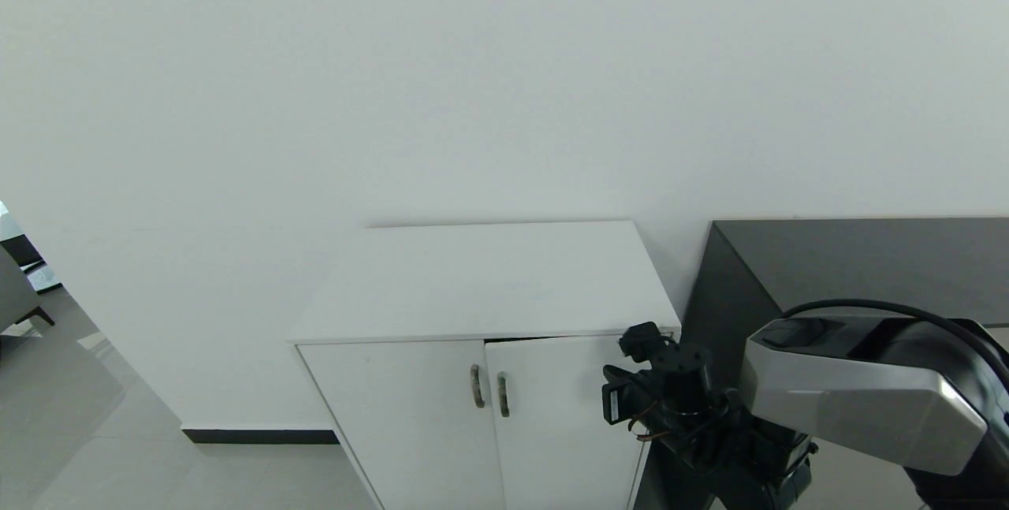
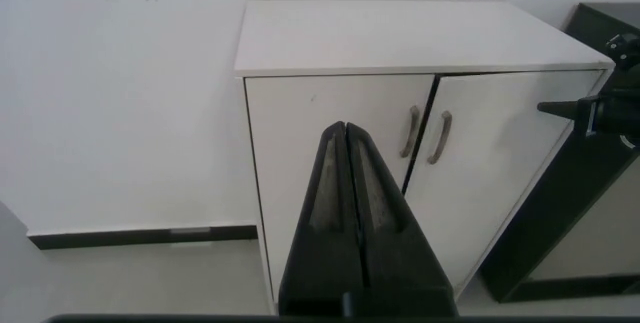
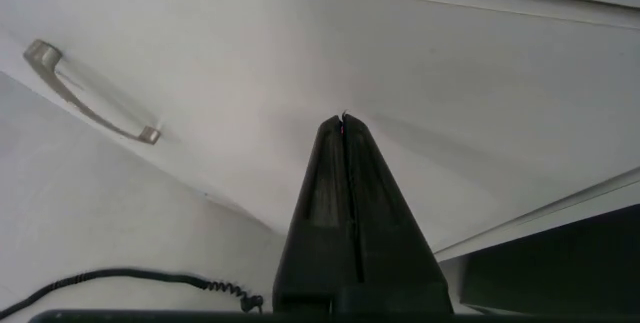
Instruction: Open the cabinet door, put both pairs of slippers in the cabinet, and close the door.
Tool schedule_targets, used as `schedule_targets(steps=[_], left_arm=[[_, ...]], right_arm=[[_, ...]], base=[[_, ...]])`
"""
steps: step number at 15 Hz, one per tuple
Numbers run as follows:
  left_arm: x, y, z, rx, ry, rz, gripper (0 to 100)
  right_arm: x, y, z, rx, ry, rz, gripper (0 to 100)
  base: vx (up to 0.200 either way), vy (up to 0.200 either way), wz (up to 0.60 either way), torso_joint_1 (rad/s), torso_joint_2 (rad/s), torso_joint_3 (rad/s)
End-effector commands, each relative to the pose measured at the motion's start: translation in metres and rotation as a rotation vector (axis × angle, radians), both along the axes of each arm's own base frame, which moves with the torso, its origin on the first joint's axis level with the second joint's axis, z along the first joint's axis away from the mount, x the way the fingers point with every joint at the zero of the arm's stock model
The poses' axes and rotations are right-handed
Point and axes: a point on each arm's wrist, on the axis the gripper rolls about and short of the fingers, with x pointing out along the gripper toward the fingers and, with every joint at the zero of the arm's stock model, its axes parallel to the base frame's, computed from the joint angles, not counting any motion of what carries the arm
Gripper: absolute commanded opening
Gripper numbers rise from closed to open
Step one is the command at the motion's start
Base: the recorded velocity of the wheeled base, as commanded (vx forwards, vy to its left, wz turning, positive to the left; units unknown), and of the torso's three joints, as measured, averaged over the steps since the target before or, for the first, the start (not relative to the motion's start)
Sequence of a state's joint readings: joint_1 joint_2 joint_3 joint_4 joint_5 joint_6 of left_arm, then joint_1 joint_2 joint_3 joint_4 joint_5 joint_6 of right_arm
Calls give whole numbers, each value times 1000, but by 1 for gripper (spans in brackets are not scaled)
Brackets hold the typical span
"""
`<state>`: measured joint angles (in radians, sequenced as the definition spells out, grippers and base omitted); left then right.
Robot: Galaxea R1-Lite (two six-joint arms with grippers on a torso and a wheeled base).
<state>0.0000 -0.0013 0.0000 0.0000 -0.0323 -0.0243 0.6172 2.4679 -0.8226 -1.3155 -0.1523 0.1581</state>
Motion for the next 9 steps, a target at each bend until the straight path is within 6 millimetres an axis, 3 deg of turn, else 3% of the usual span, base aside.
schedule_targets(steps=[1,9], left_arm=[[0,0,0,0,1,0,0],[0,0,0,0,1,0,0]], right_arm=[[0,0,-2,-2,3,1,0],[4,1,-5,1,-1,-6,0]], base=[[0,0,0,0,0,0],[0,0,0,0,0,0]])
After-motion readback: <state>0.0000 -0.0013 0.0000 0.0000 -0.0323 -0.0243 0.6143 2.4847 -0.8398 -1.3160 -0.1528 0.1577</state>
